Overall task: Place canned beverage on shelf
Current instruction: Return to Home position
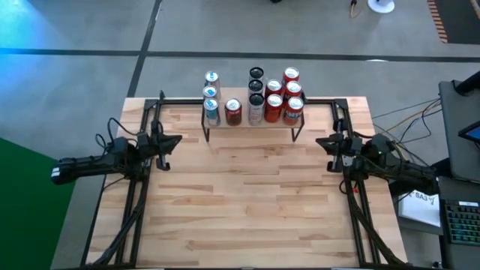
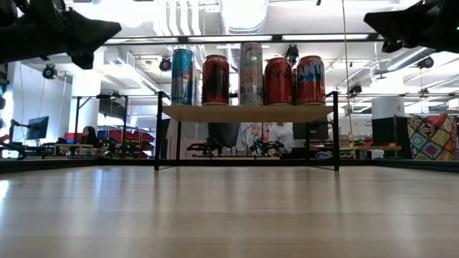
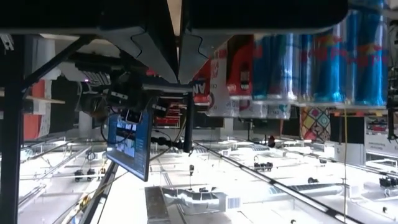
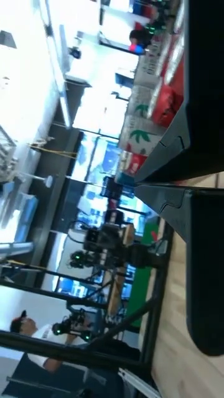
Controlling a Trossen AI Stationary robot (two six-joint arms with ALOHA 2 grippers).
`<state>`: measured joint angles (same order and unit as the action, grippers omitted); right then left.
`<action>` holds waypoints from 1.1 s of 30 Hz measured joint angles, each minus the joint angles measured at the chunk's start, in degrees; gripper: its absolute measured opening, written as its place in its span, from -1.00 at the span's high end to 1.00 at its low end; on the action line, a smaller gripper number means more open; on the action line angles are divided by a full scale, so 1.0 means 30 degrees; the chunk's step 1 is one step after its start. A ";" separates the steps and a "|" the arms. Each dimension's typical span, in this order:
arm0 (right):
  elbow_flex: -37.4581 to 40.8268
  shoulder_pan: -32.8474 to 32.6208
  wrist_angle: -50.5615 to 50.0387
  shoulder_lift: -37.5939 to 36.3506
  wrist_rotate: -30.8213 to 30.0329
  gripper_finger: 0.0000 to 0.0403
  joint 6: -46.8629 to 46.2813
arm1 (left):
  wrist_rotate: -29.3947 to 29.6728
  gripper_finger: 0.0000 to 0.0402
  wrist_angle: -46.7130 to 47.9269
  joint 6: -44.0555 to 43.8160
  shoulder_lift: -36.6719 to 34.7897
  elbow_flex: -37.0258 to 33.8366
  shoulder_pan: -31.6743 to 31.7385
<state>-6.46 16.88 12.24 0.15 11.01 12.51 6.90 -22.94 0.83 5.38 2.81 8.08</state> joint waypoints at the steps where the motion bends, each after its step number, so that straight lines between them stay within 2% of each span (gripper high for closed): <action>1: 0.0113 0.0000 0.0348 -0.0030 -0.0019 0.96 0.0031 | 0.0000 1.00 -0.0022 -0.0031 0.0009 -0.0125 0.0000; 6: 0.0496 0.0000 0.1689 0.0185 0.0789 0.96 -0.0146 | -0.0057 1.00 -0.0053 -0.0665 -0.0016 -0.0730 0.0000; 13: 0.1909 0.0000 0.2546 0.0232 0.0816 0.96 -0.0508 | -0.0159 1.00 0.0227 -0.0995 0.0030 -0.0738 0.0000; 19: 0.1909 0.0000 0.1939 0.0624 0.0795 0.96 -0.0320 | -0.0452 1.00 0.1220 -0.0973 0.0435 -0.0738 0.0000; 25: 0.1916 0.0007 0.0407 0.0895 -0.0041 0.96 -0.0165 | -0.0459 1.00 0.1584 -0.0970 0.0812 -0.0745 0.0000; 29: 0.1916 0.0000 -0.0810 0.0879 -0.1440 0.95 0.2547 | -0.0180 1.00 0.1904 -0.0966 0.1120 -0.0725 0.0000; 33: 0.1923 0.0007 -0.2016 0.0871 -0.2398 0.95 0.3065 | 0.0219 1.00 0.2076 -0.0958 0.1438 -0.0603 0.0007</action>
<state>-0.69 16.91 6.19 2.77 3.81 21.71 7.55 -16.71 -2.04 9.69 1.01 8.10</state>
